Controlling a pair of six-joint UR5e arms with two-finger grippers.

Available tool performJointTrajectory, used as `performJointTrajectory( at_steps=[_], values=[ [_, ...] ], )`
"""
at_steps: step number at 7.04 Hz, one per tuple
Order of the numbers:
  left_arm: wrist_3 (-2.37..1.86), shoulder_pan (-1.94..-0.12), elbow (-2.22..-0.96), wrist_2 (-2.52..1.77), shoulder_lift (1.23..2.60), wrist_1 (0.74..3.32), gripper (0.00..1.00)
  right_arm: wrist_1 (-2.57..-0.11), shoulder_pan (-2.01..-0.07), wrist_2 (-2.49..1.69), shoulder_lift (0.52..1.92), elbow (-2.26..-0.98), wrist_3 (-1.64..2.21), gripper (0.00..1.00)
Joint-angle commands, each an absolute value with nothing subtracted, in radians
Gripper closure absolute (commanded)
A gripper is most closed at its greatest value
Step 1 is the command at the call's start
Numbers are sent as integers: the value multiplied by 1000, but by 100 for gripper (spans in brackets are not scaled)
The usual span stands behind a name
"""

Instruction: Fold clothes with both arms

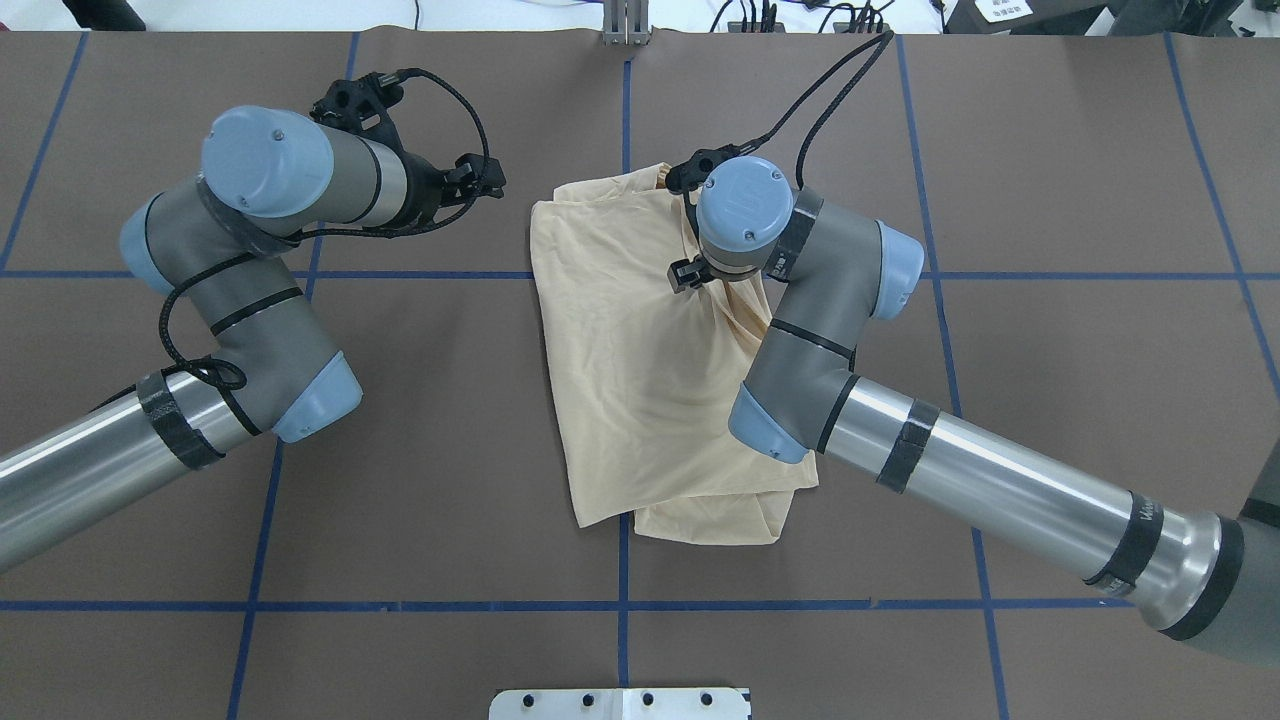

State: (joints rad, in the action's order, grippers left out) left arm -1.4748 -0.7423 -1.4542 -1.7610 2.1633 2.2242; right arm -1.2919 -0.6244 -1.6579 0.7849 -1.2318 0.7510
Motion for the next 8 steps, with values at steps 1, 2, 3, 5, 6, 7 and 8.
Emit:
performJointTrajectory(
  at_steps=[1,2,3,5,6,7,8],
  values=[
    [-1476,-741,-1454,-1761,2166,2224,0,-1290,-667,-1667,808,-1233,689,0],
    [-1477,-741,-1454,-1761,2166,2224,0,-1290,-702,-1689,816,-1233,640,0],
    [-1480,-741,-1454,-1761,2167,2224,0,-1286,-730,-1730,833,-1233,620,0],
    [-1480,-741,-1457,-1761,2172,2224,0,-1282,-765,-1732,868,-1235,533,0],
    [-1480,-741,-1462,-1763,2174,2224,0,-1278,-785,-1736,870,-1235,514,0],
    [-1480,-741,-1465,-1763,2174,2224,0,-1278,-805,-1776,861,-1242,514,0],
    [-1480,-741,-1476,-1764,2174,2224,0,-1276,-827,-1843,856,-1258,518,0]
  ],
)
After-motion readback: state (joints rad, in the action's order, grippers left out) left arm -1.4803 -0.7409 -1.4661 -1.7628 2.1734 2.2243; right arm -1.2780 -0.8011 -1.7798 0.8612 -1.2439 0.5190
